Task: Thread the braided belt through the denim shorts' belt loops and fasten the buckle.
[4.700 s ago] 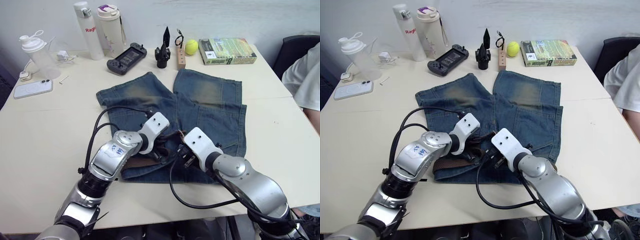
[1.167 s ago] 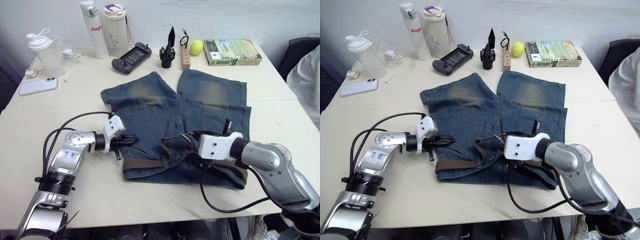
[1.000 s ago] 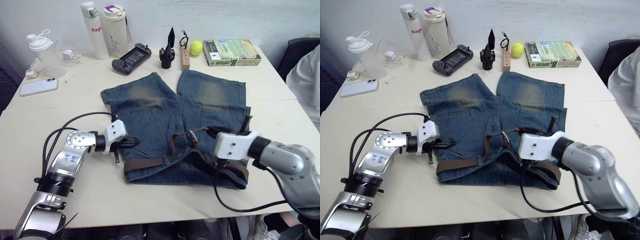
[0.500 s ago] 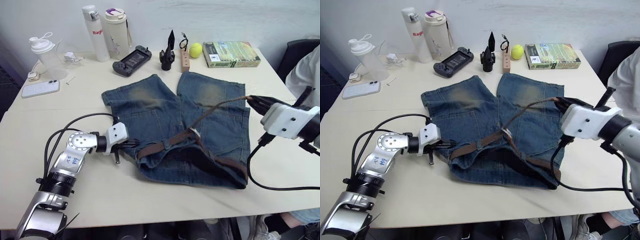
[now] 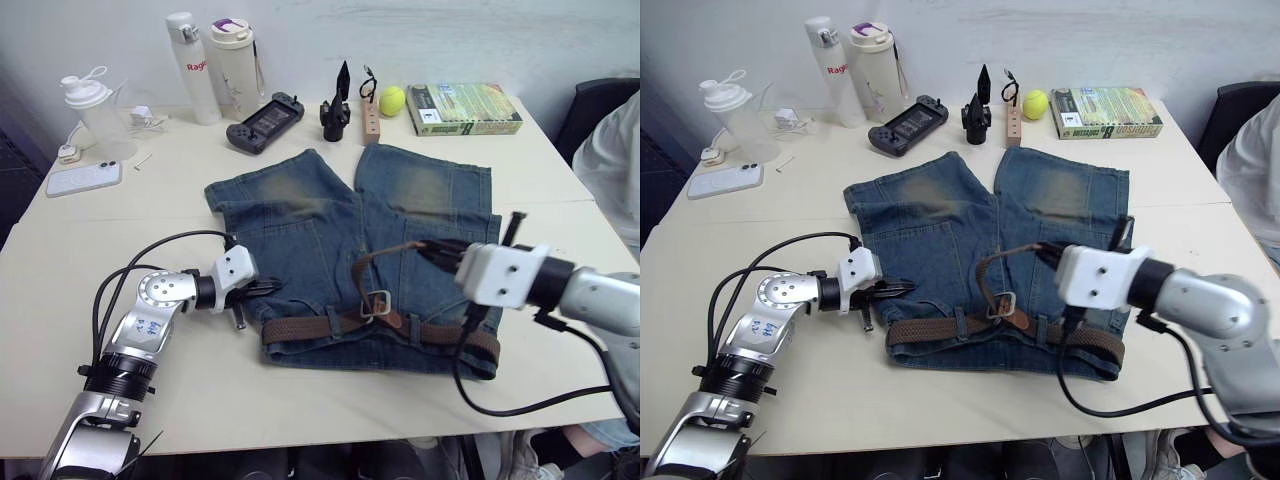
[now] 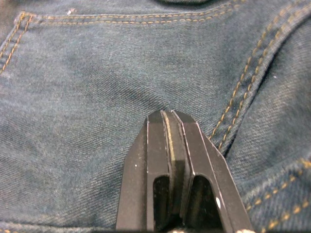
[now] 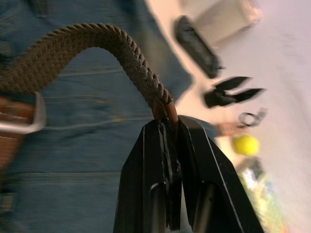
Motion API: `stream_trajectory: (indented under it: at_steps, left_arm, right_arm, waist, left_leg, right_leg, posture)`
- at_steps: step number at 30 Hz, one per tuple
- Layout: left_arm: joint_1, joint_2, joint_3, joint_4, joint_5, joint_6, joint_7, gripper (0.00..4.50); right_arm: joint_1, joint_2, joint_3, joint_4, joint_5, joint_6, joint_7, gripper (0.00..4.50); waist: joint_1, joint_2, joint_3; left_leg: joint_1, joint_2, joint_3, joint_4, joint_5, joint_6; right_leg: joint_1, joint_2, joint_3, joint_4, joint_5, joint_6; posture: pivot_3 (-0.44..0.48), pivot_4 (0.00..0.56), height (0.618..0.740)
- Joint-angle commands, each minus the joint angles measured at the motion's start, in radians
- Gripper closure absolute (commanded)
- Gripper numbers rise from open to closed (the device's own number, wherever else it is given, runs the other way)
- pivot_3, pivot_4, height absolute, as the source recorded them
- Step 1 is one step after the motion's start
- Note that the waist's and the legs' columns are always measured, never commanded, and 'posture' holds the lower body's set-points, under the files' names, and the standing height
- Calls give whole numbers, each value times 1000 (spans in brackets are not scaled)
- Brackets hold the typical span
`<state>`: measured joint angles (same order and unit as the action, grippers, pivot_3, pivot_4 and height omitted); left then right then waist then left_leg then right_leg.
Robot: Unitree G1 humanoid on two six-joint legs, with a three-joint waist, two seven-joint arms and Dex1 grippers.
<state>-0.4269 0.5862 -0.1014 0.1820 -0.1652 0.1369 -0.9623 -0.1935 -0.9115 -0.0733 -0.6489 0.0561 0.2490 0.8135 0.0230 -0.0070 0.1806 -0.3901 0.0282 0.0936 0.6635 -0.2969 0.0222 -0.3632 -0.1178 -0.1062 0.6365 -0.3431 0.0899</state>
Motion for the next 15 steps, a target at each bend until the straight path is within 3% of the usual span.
stream_trajectory:
  at_steps: [1,3,4,7,9,10,12,13,15]
  left_arm:
    - [-4,-10,104,-204,-158,156,28,4430]
    - [29,-8,175,-303,-274,301,55,4430]
    - [66,1,208,-348,-323,368,64,4150]
    - [210,47,258,-483,-434,512,50,3121]
    - [351,101,256,-630,-523,586,0,2021]
    - [395,118,252,-680,-549,602,-16,1775]
    - [422,109,226,-751,-557,611,20,904]
    - [394,63,213,-771,-555,611,86,472]
    - [347,-9,183,-799,-530,594,178,472]
  right_arm:
    - [-53,36,66,-31,-52,0,-42,4500]
    - [-69,52,95,-28,-76,6,-54,4500]
    - [-75,60,109,-27,-88,7,-61,4500]
    - [-86,79,135,-26,-114,11,-72,4500]
    - [-84,84,139,-20,-125,10,-77,4500]
    - [-82,85,139,-17,-129,9,-77,4500]
    - [-81,86,139,-11,-138,3,-78,4500]
    - [-82,89,139,-10,-141,0,-79,4500]
    - [-86,93,142,-8,-148,-5,-77,4500]
  waist:
    - [-2,-1,1]
    - [-2,-1,1]
    - [-3,-1,1]
    - [-24,-1,1]
    - [-31,-2,1]
    - [-31,-2,1]
    - [-25,-3,2]
    - [-14,-3,2]
    - [3,-3,2]
  left_leg:
    - [-1,0,0,0,0,0]
    - [-5,0,0,1,1,-1]
    - [-5,0,0,1,1,-1]
    - [-5,1,1,0,1,-1]
    - [-3,1,1,-2,1,-2]
    - [-3,1,1,-2,1,-2]
    - [-3,2,1,-2,0,-3]
    - [-3,2,1,-2,0,-3]
    - [-1,0,-2,-1,0,-3]
  right_leg:
    - [-1,0,0,1,0,0]
    - [-6,1,0,1,0,0]
    - [-6,1,0,1,0,0]
    - [-6,2,1,1,0,0]
    - [-5,2,2,0,0,0]
    - [-5,2,2,0,0,0]
    - [-6,3,2,0,0,-1]
    - [-5,2,3,-2,0,-1]
    - [-2,1,2,-5,0,-1]
  posture:
    - [0,150,740]
    - [0,150,740]
    - [0,150,740]
    - [0,150,740]
    - [0,150,740]
    - [0,150,740]
    - [0,150,740]
    - [0,150,740]
    - [0,150,740]
